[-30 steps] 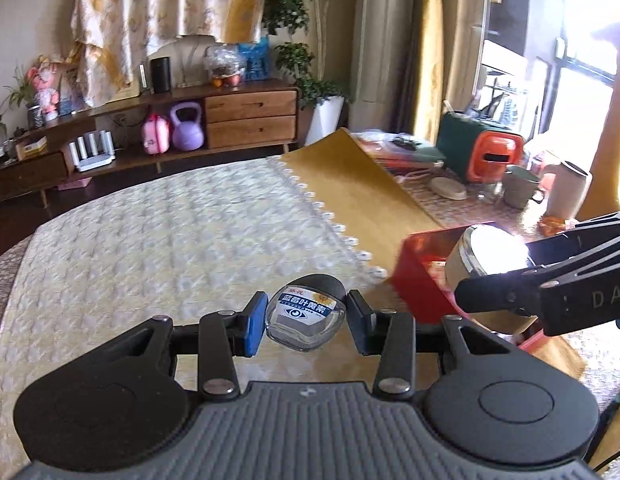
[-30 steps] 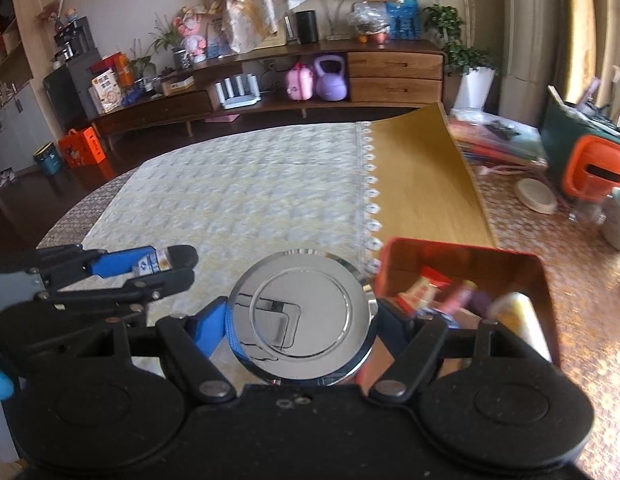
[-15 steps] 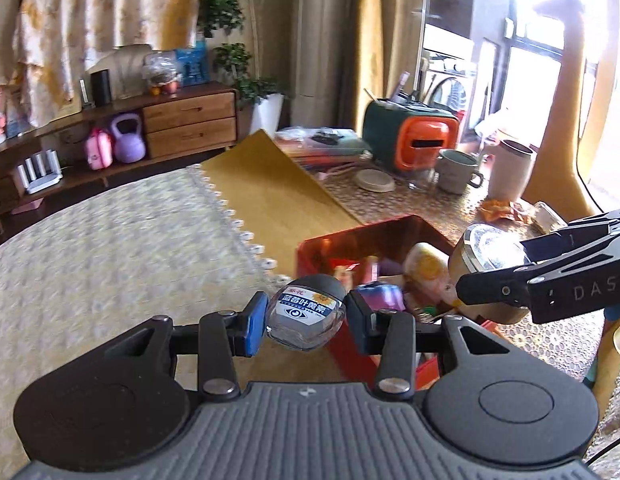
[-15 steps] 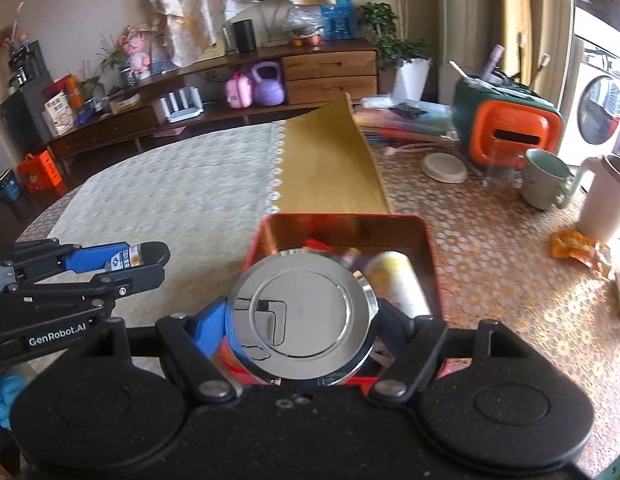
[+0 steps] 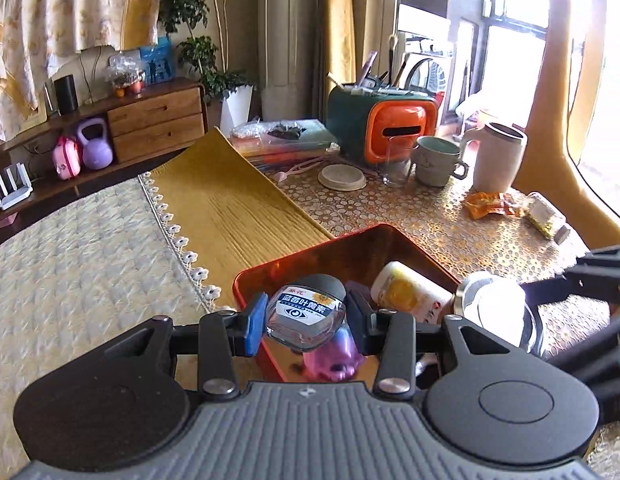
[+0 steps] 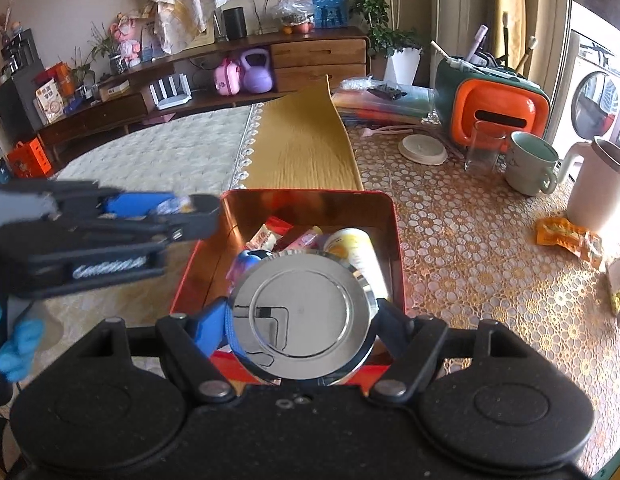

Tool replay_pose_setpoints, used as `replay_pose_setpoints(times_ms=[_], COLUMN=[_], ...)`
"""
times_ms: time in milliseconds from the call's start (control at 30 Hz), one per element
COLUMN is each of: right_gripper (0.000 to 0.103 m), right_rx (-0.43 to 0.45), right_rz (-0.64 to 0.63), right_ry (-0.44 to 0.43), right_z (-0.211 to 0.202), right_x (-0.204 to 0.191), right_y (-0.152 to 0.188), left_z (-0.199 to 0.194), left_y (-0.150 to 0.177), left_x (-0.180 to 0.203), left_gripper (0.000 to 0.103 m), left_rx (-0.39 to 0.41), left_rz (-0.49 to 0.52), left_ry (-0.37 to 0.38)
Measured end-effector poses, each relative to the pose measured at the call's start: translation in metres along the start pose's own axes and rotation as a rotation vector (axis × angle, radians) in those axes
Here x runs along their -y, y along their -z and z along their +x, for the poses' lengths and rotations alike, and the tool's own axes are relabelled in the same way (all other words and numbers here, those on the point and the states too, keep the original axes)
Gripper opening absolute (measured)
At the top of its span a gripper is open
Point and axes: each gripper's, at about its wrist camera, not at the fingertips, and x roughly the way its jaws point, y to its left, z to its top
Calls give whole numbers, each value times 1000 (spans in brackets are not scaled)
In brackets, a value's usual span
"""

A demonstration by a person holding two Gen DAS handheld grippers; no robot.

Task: Organize rigid objects
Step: 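Carry the small jar in the left tool while the right tool carries the round tin into the red tin, then open the left tool inside the red tin while the right tool opens, releasing jar and round tin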

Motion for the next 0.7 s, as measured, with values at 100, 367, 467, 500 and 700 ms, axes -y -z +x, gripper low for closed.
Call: replay_pose_setpoints(times_ms=[100,367,467,500,700], right_gripper=[76,76,76,76,76], right_rx=[-7,-53,-63,-65,-68], right_rz=[-6,-23,-29,-35,-77], right_ry=[-6,-19,-25,-24,-15], right_z=[9,34,41,43,48], right_x=[2,5,3,2,-5], right_y=[-3,-7,-6,-5,-5], left_z=[19,60,74,78,99], left_y=[-8,-20,-21,-20,-17], left_x=[2,5,6,7,8], left_gripper=[42,42,42,42,42], left_rx=[-17,-51,-62,-69,-109], left_rz=[-7,5,17,18,29], left_ry=[-1,16,19,20,27])
